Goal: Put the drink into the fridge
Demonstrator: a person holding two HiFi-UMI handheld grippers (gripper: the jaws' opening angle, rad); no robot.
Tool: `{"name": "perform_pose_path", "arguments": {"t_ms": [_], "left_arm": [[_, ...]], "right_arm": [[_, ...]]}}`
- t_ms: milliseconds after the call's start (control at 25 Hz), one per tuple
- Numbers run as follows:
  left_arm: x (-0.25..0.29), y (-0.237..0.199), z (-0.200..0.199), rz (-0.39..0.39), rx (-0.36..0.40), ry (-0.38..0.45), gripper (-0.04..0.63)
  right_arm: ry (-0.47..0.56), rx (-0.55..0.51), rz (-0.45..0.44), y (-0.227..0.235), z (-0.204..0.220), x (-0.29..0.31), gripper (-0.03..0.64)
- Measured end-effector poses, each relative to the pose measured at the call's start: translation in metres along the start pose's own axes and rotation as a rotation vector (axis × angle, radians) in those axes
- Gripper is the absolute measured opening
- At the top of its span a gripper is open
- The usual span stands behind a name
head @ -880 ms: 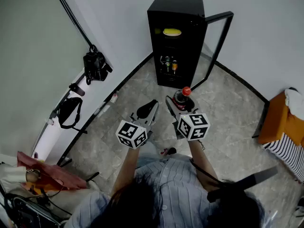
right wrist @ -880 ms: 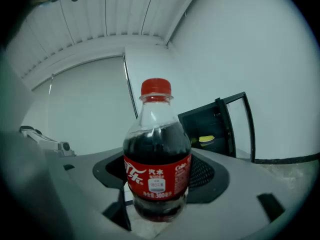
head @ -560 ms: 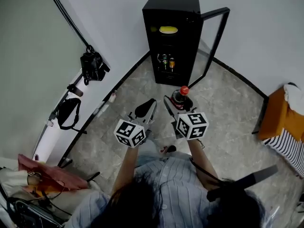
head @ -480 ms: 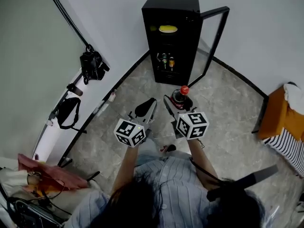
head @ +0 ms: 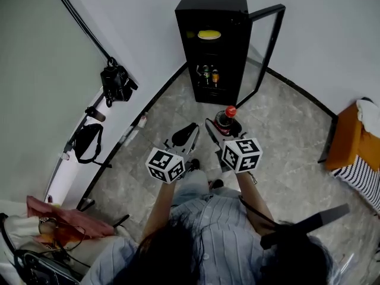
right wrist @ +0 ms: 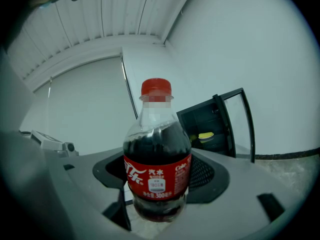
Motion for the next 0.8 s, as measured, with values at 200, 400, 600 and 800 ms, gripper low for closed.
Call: {"name": "perform_pose_path", "arguments": {"t_ms": [200, 400, 600, 800], "left_arm": [[0.002, -0.01, 0.0, 0.009, -0.012, -0.013, 0.029], [0.01, -0.021, 0.001, 0.015, -0.028, -0.023, 0.029], [0.024, -0.042, 0.004, 0.012, -0.052, -0.036, 0.029], [0.048, -0.071, 0.006, 0.0, -0.086, -0.043, 0.029]], "right_arm": [[-0.014, -0.007, -0.001, -0.001, 0.001, 0.009, 0.302], [-0.033, 0.006, -0.004, 0.004, 0.0, 0.022, 0.302], [-0.055, 0.019, 0.001, 0.016, 0.001, 0.045, 0.302], [-0.085, 0.026, 0.0, 0.036, -0.002, 0.075, 0.302]]}}
Point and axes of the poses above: the fingertips, and each gripper's own axes: x forward along the fingers, y to its right, z out of its underside, the point moved 10 cm from there along -x, backward along the fingers, and after that the axes turned 1 degree about -x, right-handed, at the moved point
